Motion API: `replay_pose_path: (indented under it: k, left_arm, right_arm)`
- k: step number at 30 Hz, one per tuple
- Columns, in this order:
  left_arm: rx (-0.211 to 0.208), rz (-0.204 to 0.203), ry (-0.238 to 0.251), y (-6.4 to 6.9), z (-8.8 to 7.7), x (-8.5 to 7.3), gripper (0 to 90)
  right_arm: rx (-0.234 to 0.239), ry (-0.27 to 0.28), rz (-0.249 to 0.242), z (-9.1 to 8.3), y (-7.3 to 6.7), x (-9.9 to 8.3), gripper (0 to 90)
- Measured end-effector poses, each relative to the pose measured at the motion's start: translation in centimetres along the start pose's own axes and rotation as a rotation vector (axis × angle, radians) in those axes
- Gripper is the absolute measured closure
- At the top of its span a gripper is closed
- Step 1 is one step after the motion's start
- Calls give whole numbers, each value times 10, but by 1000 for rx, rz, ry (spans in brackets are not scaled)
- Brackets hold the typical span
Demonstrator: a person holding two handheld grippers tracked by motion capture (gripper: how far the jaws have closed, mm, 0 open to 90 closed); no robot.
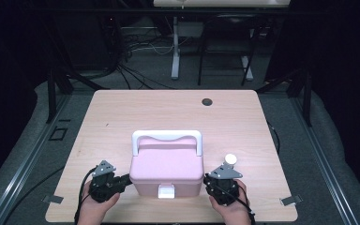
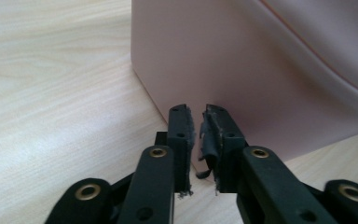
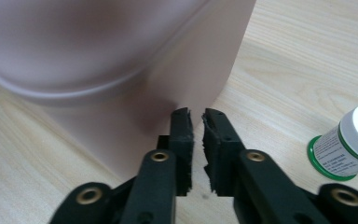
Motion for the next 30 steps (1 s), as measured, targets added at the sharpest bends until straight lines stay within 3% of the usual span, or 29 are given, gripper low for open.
replay_pose_path:
  k: [9,15,18,28,30]
  left_arm:
    - [-1,18,-2,-3,-5,4,676]
    - [-17,29,0,-2,-11,8,639]
    - [-34,28,-4,-2,-15,11,610]
    - [-37,46,-30,-4,-24,22,600]
    - [-35,51,-31,-5,-28,27,599]
  right_arm:
    - [14,1,-3,-2,6,4,702]
    - [37,-17,-5,-5,9,5,634]
    - [59,-16,17,-10,12,10,584]
    - [88,-33,20,-18,17,20,574]
    - [106,-41,-4,-20,14,22,621]
Point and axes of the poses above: each handheld gripper's, and its own axes: z roughly forward along the jaws, x roughly out of its top, y roughly to its right, the point moved 8 cm from there along z, roughly forward along the jaws, and after that the axes turned 3 degrees about -z, right-handed, at the moved point
